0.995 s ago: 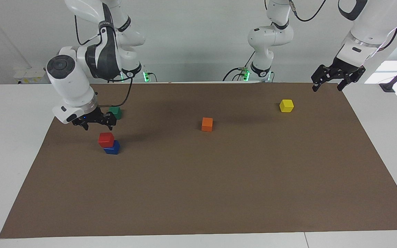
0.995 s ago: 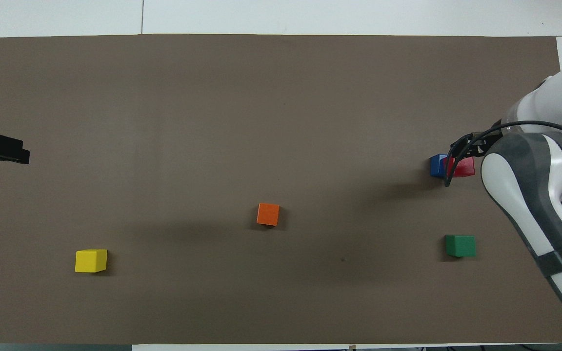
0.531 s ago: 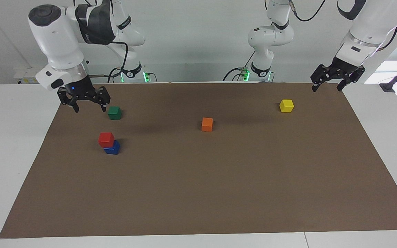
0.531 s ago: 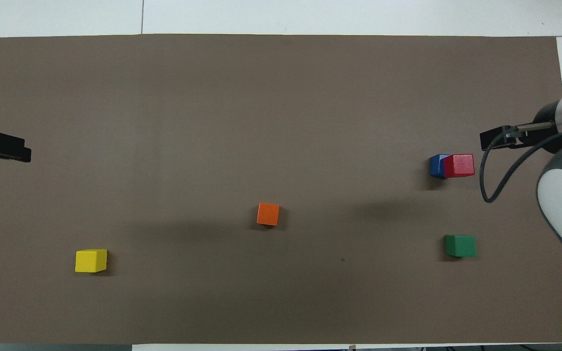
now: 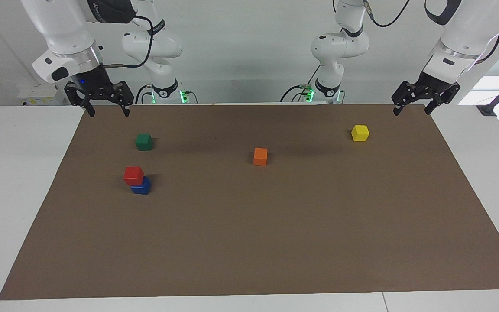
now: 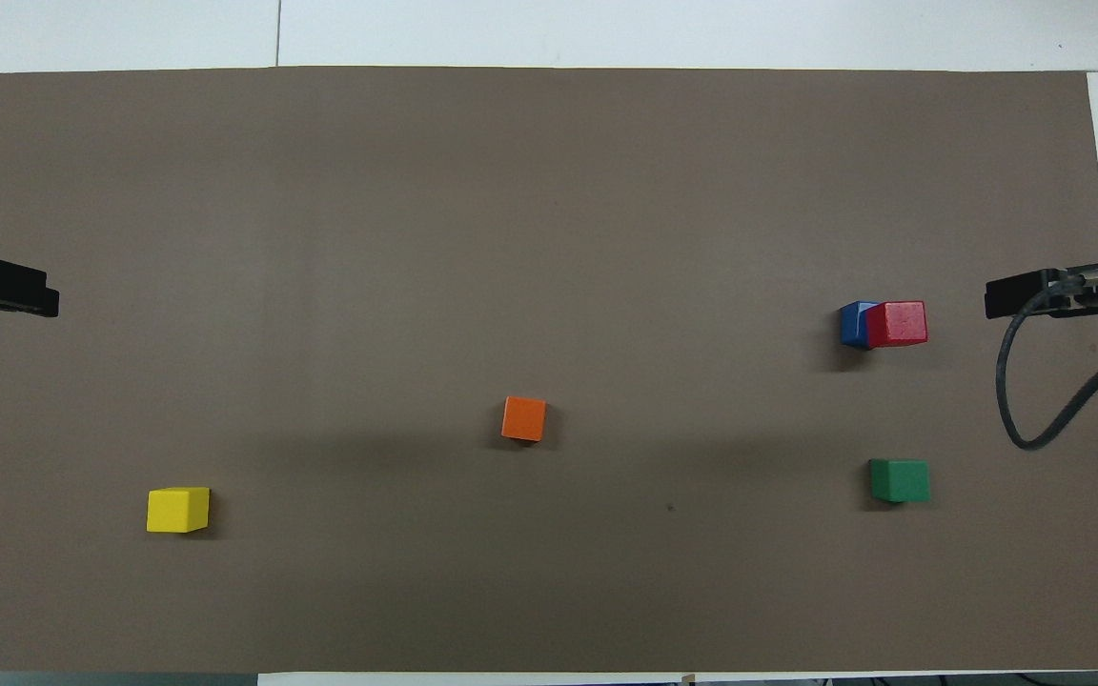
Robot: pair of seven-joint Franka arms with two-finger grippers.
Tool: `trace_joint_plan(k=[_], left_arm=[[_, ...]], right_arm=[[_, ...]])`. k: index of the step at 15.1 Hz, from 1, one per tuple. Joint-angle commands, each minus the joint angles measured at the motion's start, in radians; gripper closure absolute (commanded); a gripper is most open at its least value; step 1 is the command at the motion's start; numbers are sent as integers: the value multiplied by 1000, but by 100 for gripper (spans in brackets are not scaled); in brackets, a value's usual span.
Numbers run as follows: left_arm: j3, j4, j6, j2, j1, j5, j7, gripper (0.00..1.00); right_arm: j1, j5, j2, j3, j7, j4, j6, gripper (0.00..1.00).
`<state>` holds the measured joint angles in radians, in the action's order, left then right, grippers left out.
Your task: Transfer red block to right arm and stack on blue block
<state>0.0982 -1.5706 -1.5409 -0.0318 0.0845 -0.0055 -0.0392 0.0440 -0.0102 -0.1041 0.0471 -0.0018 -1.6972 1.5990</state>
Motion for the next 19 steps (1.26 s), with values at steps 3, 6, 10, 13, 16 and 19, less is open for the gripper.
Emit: trace_joint_plan(k=[3,6,10,13,16,19], left_arm=[[-22,-3,-5,-3,-22,18,-5,0],[-22,-5,-4,-3,-22,18,-5,0],[-22,-5,-7,-3,-20,18,-5,0],[-22,-5,-7,-3,-19,18,-7,0],[-22,-5,-5,-3,-19,18,-7,0],[-22,-3,-5,-3,-17,18,-7,0]], right_arm=[[39,26,26,17,-32,62,-57,0],[37,26,26,11,-32,51,-57,0],[-83,26,26,-115,-34,53,-54,0],[-125,26,27,-167,-34,50,-56,0],[-118,26,27,-167,-34,48,-56,0],[-116,26,27,-167,-34,48,-56,0]])
